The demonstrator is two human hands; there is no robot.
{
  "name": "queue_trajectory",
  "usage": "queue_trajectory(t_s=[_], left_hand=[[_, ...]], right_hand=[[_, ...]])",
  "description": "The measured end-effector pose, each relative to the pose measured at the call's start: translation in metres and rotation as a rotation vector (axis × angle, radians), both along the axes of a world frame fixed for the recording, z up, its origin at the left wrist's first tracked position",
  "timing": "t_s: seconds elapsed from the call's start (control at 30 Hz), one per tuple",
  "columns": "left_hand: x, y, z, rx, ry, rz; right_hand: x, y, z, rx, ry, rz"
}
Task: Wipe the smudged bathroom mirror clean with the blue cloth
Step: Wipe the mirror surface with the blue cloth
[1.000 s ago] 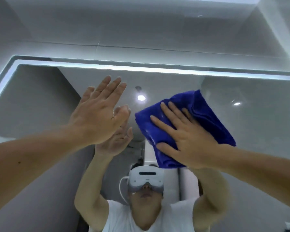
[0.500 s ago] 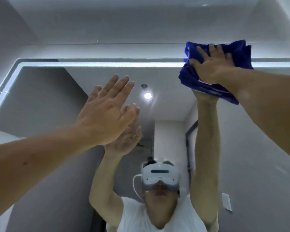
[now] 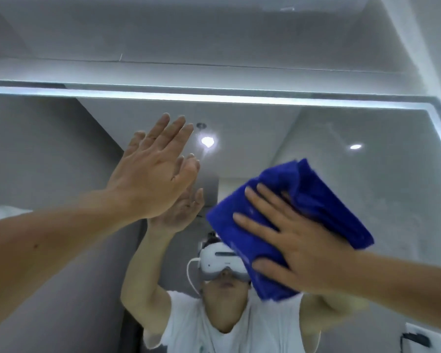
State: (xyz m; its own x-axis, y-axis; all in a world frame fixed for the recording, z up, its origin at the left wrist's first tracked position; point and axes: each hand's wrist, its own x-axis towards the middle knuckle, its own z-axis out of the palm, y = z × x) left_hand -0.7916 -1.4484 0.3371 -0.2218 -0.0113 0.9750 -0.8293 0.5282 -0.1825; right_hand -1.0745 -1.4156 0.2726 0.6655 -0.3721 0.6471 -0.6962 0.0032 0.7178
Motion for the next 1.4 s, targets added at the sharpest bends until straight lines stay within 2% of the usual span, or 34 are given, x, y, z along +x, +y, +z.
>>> queue_trajectory(t_s=[0.1,0.17,0.33,0.43,0.5,0.6,0.97,1.03,1.13,1.2,1.3,1.4], left_hand=[[-0.005,0.000,-0.005,0.013,-0.013,0.005],[-0.008,0.000,-0.010,0.014,-0.033,0.027],[-0.011,0.001,-0.015,0.025,-0.060,0.051],[-0.010,0.004,-0.015,0.015,-0.069,0.053],[-0.007,0.005,-0.014,0.014,-0.073,0.066],[-0.005,0.005,-0.013,0.027,-0.057,0.059],[-0.004,0.002,-0.074,0.131,-0.035,-0.029],[-0.003,0.001,-0.094,0.159,-0.027,-0.038],[0.000,0.001,-0.120,0.184,0.010,-0.034],[0.003,0.001,-0.130,0.192,0.016,-0.030],[0.006,0.002,-0.140,0.168,0.048,-0.054],[0.007,0.002,-0.151,0.161,0.082,-0.085]], right_hand=[[-0.012,0.003,0.002,0.109,0.138,0.055],[-0.015,0.006,0.039,0.076,0.117,0.026],[-0.007,0.001,0.171,-0.141,-0.440,-0.035],[0.010,-0.011,0.203,-0.202,-0.666,-0.107],[0.022,-0.019,0.193,-0.247,-0.673,-0.100],[0.031,-0.023,0.146,-0.270,-0.521,-0.038],[0.027,-0.008,-0.097,0.049,-0.088,0.024],[0.021,-0.003,-0.109,0.118,-0.031,0.042],[0.011,0.005,-0.079,0.148,0.103,0.015],[0.011,0.007,-0.041,0.088,0.037,-0.002],[0.027,-0.001,0.003,-0.086,-0.297,-0.060],[0.050,-0.012,-0.005,-0.221,-0.503,-0.104]])
